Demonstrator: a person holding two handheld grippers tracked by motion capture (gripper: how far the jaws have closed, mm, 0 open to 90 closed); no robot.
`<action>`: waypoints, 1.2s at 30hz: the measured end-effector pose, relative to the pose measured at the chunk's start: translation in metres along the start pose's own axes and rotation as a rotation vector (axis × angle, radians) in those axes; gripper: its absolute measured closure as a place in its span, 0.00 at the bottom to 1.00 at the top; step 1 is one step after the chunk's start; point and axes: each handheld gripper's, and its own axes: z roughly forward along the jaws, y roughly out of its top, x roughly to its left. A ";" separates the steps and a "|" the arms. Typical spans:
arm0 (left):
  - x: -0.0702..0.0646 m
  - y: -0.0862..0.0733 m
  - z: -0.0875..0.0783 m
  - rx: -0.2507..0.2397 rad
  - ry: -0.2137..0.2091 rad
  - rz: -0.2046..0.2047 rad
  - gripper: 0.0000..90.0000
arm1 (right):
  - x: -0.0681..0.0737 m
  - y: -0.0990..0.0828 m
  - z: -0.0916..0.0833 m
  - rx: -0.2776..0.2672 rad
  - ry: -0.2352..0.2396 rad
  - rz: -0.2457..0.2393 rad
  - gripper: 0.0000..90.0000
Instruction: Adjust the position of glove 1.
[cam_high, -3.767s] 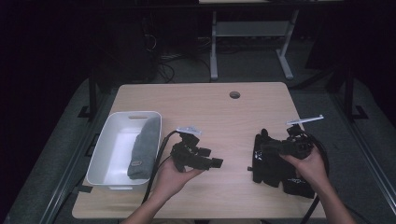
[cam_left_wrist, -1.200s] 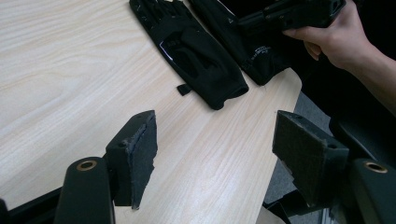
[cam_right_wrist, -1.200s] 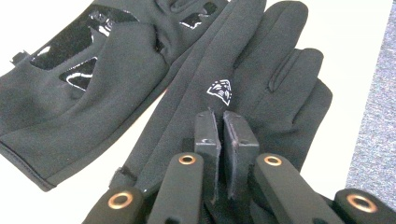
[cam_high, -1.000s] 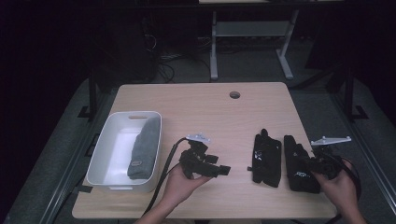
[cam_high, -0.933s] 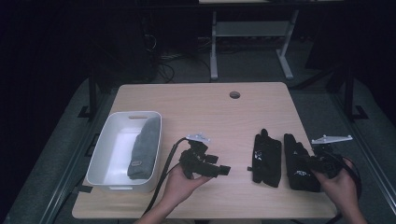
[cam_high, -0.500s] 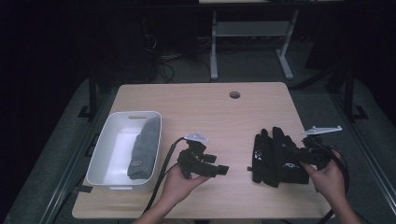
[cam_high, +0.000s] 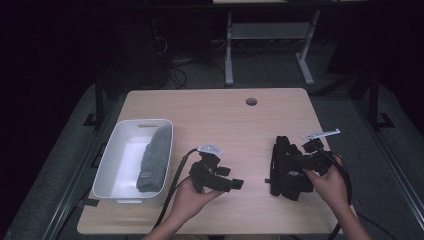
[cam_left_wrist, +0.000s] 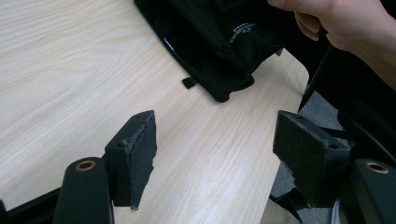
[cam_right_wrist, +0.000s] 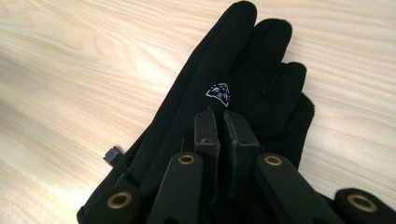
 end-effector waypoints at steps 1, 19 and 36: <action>0.001 0.000 0.000 -0.001 -0.002 -0.003 0.33 | 0.000 0.000 0.002 0.002 0.000 -0.001 0.94; 0.000 -0.002 0.010 0.024 -0.010 0.003 0.33 | 0.002 -0.008 0.011 0.043 0.072 0.037 0.81; 0.000 0.001 0.031 0.051 -0.015 0.000 0.36 | 0.008 -0.031 0.014 0.048 0.129 0.000 0.96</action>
